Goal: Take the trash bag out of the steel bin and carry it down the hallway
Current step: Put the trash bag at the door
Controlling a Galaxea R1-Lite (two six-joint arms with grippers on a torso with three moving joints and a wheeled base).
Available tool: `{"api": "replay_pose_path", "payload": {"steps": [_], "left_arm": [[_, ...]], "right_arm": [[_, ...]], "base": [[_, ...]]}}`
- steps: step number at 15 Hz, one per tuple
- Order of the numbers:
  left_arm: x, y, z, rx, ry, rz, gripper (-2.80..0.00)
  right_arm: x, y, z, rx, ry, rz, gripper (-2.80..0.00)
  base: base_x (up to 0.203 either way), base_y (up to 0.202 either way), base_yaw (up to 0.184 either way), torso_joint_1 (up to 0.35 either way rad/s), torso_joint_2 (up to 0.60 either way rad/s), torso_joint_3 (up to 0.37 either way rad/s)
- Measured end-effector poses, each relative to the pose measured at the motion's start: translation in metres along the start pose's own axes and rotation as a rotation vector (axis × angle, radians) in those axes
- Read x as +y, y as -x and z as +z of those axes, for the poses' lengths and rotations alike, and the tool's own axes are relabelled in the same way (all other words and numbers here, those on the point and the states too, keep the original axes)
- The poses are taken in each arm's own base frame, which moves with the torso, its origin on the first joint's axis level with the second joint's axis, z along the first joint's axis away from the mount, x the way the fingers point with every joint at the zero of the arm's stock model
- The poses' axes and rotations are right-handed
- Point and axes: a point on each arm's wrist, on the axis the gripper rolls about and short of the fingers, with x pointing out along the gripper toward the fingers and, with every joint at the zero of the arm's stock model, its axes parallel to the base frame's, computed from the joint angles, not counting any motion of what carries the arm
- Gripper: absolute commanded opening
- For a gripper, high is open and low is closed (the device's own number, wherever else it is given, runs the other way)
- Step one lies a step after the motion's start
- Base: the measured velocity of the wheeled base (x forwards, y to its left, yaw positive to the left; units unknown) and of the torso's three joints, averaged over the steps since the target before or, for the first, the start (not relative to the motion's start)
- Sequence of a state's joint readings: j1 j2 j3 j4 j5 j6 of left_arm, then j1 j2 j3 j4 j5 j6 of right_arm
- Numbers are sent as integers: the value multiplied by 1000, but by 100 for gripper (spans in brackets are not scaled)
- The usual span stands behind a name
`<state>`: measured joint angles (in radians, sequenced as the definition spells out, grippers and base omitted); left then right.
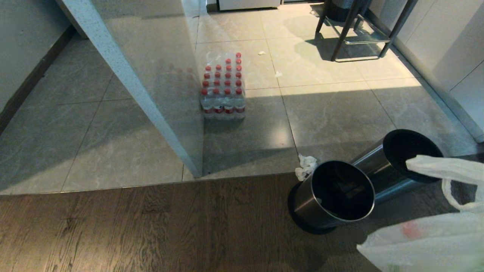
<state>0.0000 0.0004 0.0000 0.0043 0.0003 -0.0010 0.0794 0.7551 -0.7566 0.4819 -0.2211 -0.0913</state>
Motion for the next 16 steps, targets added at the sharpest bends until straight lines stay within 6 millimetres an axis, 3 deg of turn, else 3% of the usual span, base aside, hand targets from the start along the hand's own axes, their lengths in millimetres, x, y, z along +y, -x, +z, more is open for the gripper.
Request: {"api": "replay_pose_path", "payload": {"steps": [5,11,16], "left_arm": [[0,0,0,0,0,0,-280],[0,0,0,0,0,1,-280],[0,0,0,0,0,0,-280]], "right_arm": [[8,-5,-71,14,-99,15,-280],[19,-8,-135,-170,-76,62,-280],[23,-11,-155,-406,-54,61,-280]], "base": [[0,0,0,0,0,0],[0,0,0,0,0,0],[0,0,0,0,0,0]]}}
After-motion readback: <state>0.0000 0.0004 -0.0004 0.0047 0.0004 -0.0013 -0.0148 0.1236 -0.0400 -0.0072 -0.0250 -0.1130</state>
